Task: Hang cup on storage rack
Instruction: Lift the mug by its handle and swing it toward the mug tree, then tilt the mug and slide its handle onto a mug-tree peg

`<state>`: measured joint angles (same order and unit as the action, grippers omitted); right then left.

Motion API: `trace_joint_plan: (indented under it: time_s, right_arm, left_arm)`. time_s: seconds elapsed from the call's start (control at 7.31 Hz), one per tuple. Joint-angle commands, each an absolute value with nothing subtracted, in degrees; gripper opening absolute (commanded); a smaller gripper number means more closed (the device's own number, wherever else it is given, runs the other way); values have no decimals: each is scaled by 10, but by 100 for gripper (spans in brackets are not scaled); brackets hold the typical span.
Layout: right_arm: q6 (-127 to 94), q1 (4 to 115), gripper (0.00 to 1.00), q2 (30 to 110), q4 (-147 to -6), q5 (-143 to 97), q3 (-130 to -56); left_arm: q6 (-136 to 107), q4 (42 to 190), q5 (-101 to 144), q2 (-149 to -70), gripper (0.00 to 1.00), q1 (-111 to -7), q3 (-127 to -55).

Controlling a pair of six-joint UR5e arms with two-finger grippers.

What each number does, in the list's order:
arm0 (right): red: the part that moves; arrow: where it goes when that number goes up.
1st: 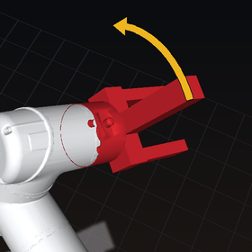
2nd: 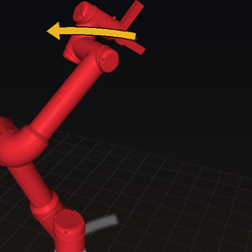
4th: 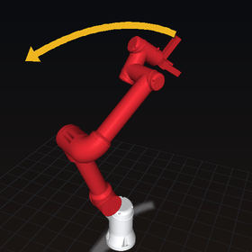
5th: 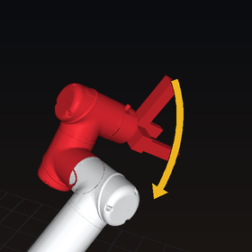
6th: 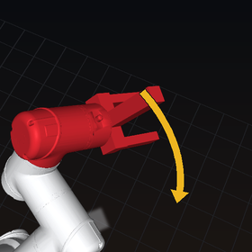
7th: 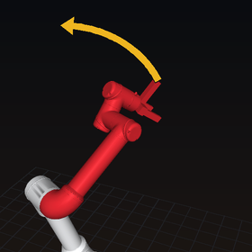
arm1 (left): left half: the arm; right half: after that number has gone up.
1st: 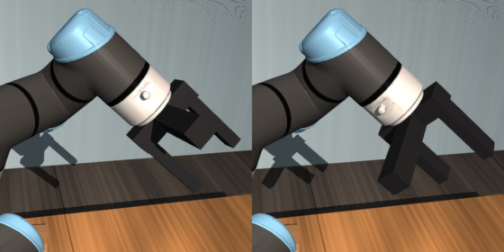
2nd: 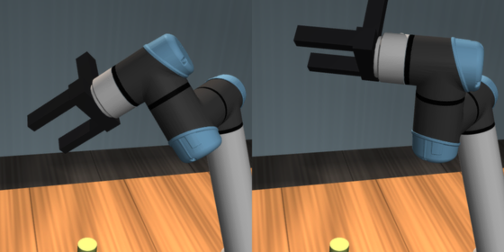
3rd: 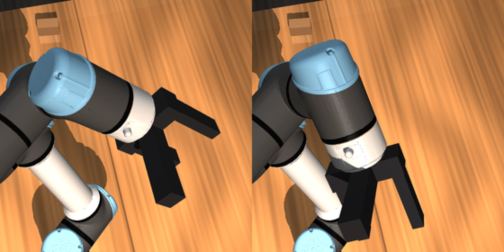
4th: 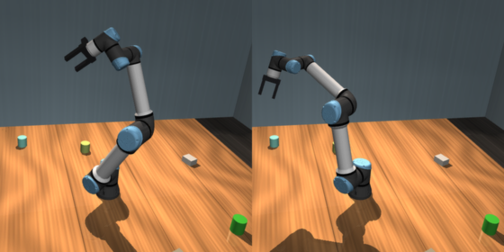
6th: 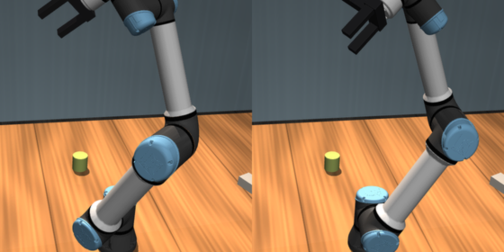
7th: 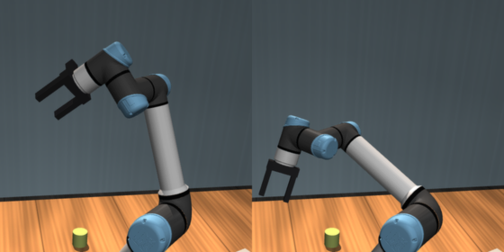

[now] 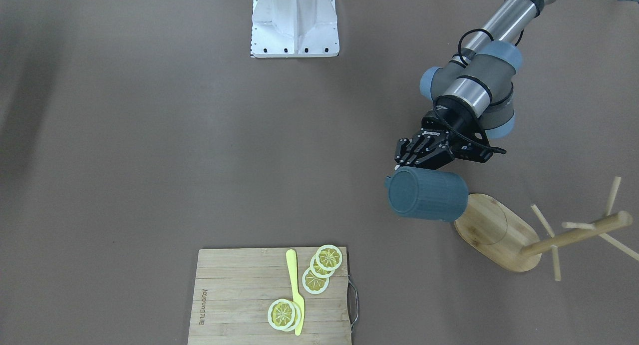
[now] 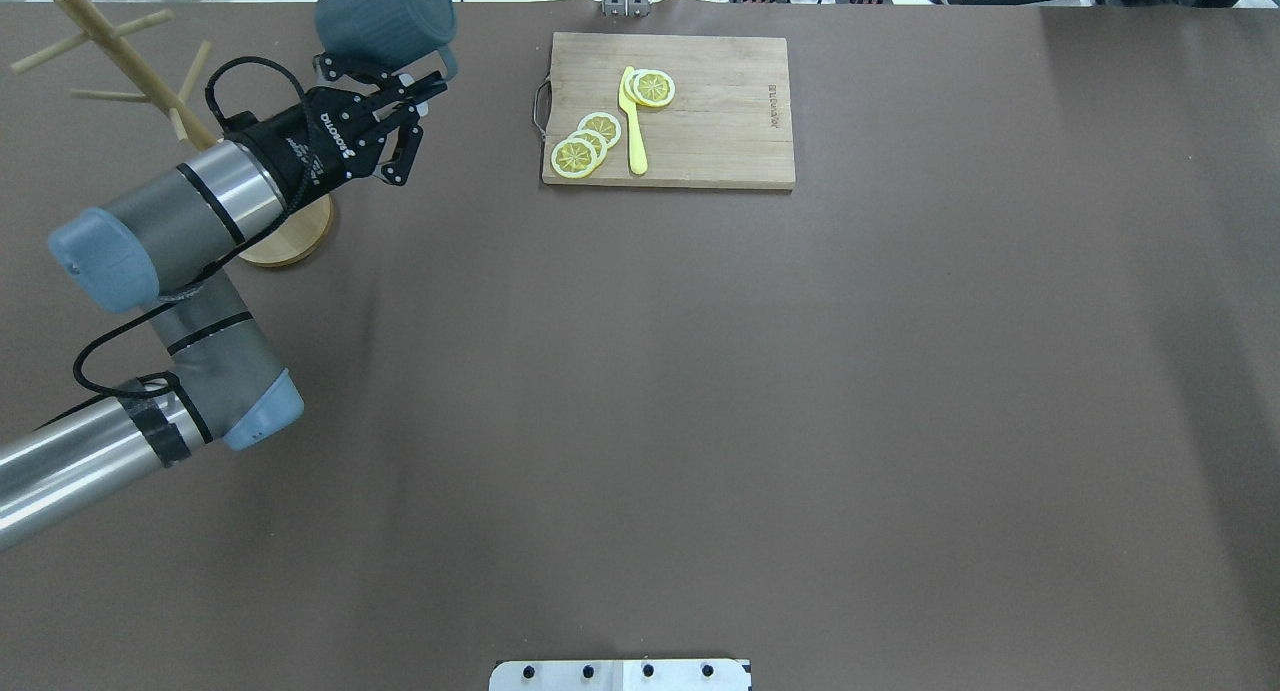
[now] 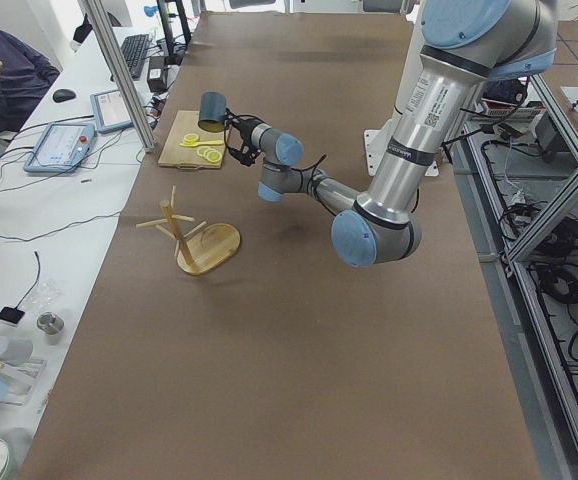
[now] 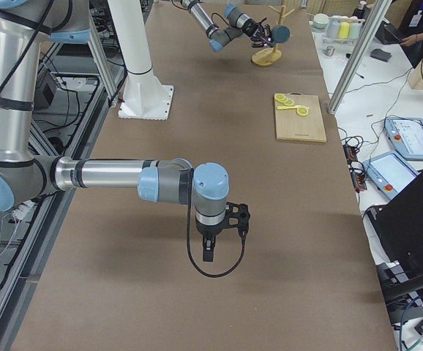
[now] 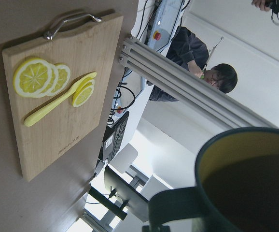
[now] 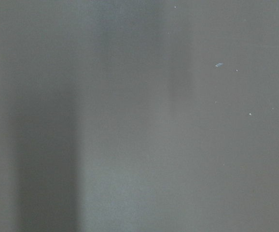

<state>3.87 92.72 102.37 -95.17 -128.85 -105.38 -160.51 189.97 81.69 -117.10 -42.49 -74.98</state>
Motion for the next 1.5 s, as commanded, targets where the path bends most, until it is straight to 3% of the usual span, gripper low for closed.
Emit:
trace_joint_plan:
  time_s: [0.0,1.37]
  right_arm:
    - [39,927,100,1023,-952,-1288,-1054]
    - [38,927,100,1021,-951,-1288,-1055]
  left_arm:
    - [-1641,1933,821,-1147,0,-461,-730]
    - [-1667,2099,860,-1112,0,-499,-602]
